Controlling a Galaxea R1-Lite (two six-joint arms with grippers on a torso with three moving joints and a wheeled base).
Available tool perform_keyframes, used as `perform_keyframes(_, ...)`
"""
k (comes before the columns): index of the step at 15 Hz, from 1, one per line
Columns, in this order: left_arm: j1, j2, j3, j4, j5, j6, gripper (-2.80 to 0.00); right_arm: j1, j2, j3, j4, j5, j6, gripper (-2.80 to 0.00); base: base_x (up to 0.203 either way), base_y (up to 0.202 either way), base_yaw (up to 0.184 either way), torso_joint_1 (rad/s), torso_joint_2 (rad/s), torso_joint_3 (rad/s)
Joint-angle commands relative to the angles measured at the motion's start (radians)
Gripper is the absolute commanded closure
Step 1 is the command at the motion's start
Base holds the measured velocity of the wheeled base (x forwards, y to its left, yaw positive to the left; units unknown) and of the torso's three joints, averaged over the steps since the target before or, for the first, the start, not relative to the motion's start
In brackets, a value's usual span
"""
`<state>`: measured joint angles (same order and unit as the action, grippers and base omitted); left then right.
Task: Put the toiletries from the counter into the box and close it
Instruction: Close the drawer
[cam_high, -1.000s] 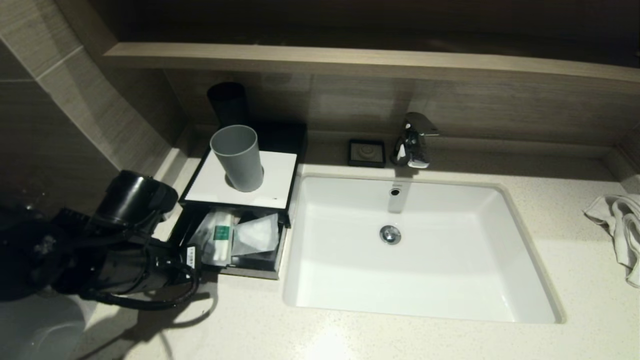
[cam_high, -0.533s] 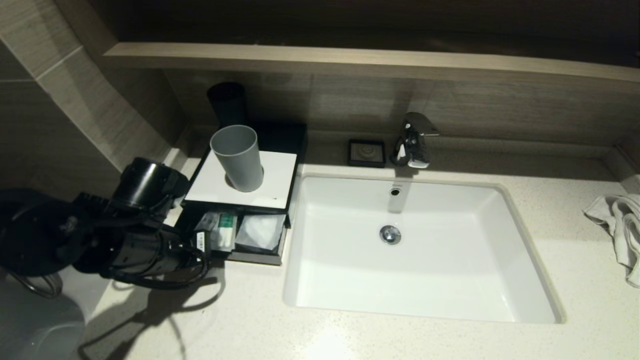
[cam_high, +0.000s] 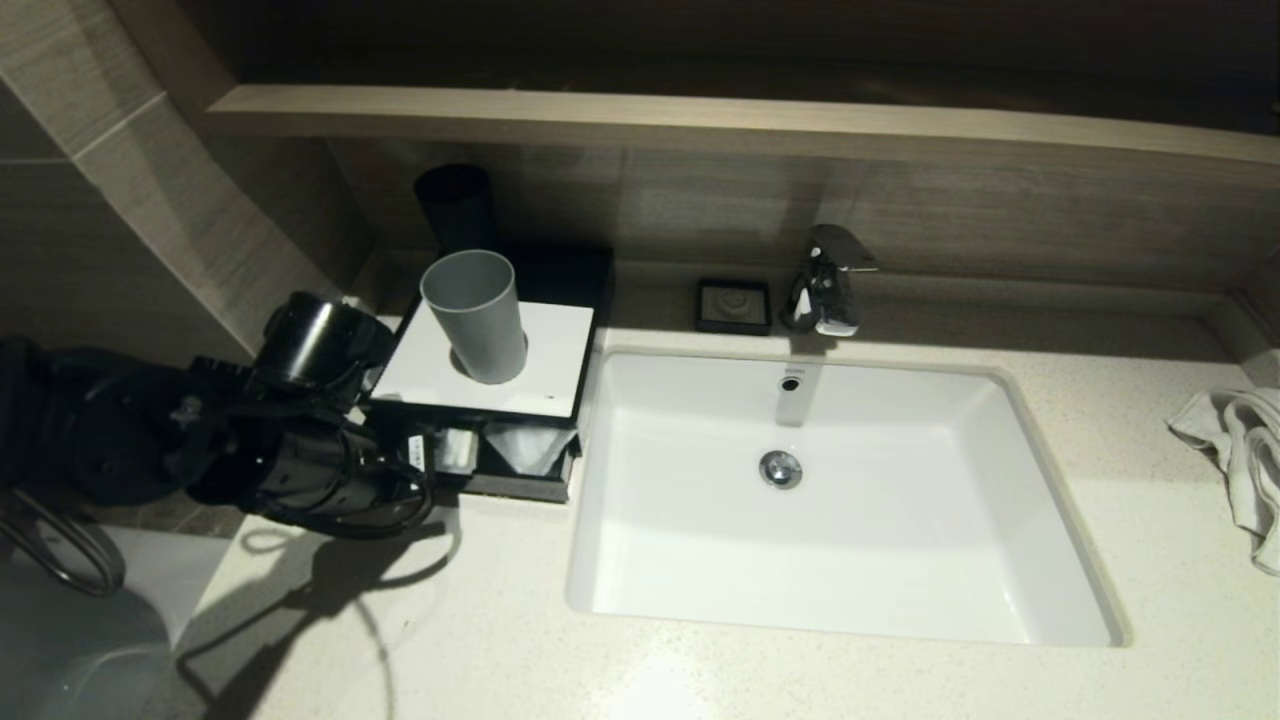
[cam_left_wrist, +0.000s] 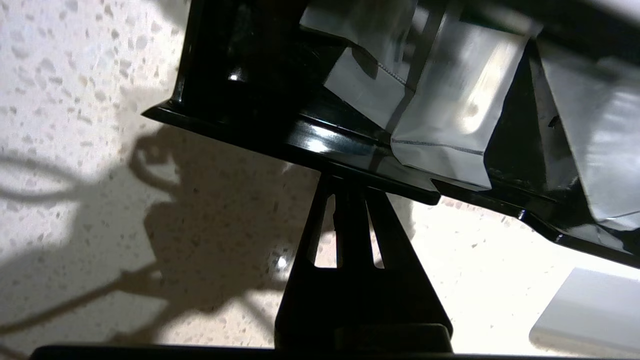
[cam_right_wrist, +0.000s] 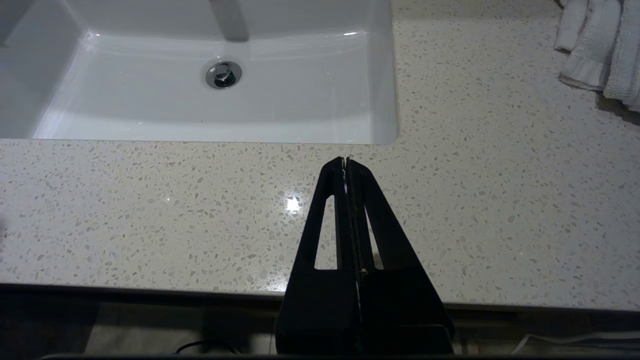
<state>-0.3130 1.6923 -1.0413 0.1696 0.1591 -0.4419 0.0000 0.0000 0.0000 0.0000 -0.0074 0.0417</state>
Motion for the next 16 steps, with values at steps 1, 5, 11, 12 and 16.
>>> perform_keyframes(1,0.005,0.029,-0.021,-0.011,0.001,-0.003,0.0,0.0,0.0,0.0,0.0,0.0,0.0,0.0,0.0,0.0,0.0,0.0,0.0,0.0)
perform_keyframes(5,0.006,0.048,-0.026,-0.072,0.002,-0.003,0.0,0.0,0.0,0.0,0.0,0.0,0.001,0.0,0.0,0.0,0.0,0.0,0.0,0.0)
perform_keyframes(11,0.011,0.061,-0.084,-0.076,0.002,-0.003,0.0,0.0,0.0,0.0,0.0,0.0,0.001,0.0,0.0,0.0,0.0,0.0,0.0,0.0)
perform_keyframes(12,0.011,0.061,-0.086,-0.076,0.002,-0.003,0.0,0.0,0.0,0.0,0.0,0.0,0.0,0.0,0.0,0.0,0.0,0.0,0.0,0.0)
perform_keyframes(16,0.012,0.061,-0.099,-0.076,0.002,-0.003,0.0,0.0,0.0,0.0,0.0,0.0,0.0,0.0,0.0,0.0,0.0,0.0,0.0,0.0)
